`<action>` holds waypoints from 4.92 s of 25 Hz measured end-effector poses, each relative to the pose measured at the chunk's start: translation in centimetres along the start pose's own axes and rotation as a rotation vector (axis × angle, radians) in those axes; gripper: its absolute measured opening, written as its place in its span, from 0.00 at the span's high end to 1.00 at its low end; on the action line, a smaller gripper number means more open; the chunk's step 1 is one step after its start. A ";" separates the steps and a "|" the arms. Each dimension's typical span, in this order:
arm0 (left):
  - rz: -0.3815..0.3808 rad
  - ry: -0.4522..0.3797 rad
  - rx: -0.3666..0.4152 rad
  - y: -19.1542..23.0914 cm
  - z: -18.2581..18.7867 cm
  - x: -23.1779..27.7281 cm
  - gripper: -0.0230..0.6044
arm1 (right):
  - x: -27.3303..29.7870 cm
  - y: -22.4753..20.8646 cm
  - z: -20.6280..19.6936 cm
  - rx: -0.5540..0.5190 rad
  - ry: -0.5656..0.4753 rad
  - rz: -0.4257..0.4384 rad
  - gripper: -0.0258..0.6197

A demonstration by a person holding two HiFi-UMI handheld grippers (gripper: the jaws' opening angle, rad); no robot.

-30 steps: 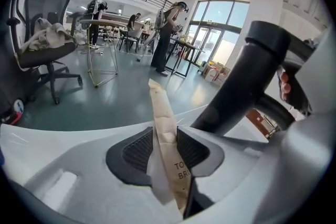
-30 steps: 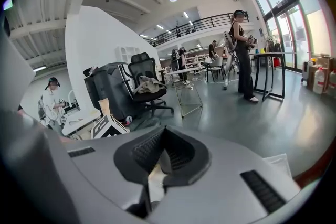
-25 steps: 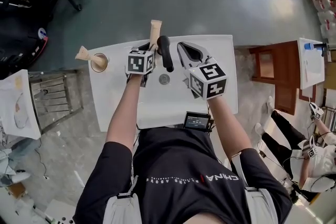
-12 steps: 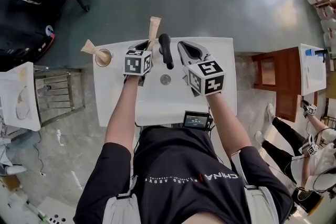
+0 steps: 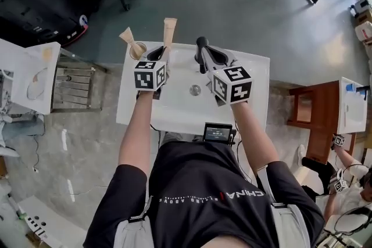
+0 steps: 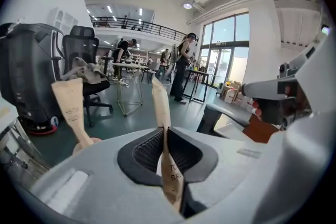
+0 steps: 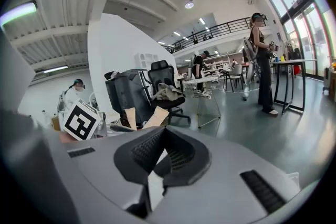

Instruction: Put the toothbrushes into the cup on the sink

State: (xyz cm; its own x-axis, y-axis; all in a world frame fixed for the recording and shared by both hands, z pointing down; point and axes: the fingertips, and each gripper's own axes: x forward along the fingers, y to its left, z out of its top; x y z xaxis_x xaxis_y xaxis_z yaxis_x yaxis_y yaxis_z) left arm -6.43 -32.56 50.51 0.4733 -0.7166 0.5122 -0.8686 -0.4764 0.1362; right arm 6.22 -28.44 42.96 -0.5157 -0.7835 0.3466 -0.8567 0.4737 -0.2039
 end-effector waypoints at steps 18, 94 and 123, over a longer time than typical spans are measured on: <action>0.226 -0.146 -0.156 8.0 -3.6 -12.6 0.91 | 4.6 12.1 -2.5 -0.087 0.114 0.243 0.95; 0.015 -0.429 0.103 12.8 -0.5 -2.9 0.89 | 17.1 11.6 -5.3 -0.035 0.269 0.238 0.95; -0.054 -0.426 0.132 11.9 0.0 -3.4 0.88 | 23.3 13.3 1.6 0.142 0.129 0.341 0.86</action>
State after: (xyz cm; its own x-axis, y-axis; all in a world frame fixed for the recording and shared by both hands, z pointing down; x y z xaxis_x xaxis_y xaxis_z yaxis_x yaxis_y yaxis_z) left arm -18.39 -35.83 50.41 0.5596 -0.8216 0.1088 -0.8280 -0.5600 0.0299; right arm -17.21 -41.00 46.89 -0.7742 -0.5290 0.3475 -0.6327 0.6307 -0.4493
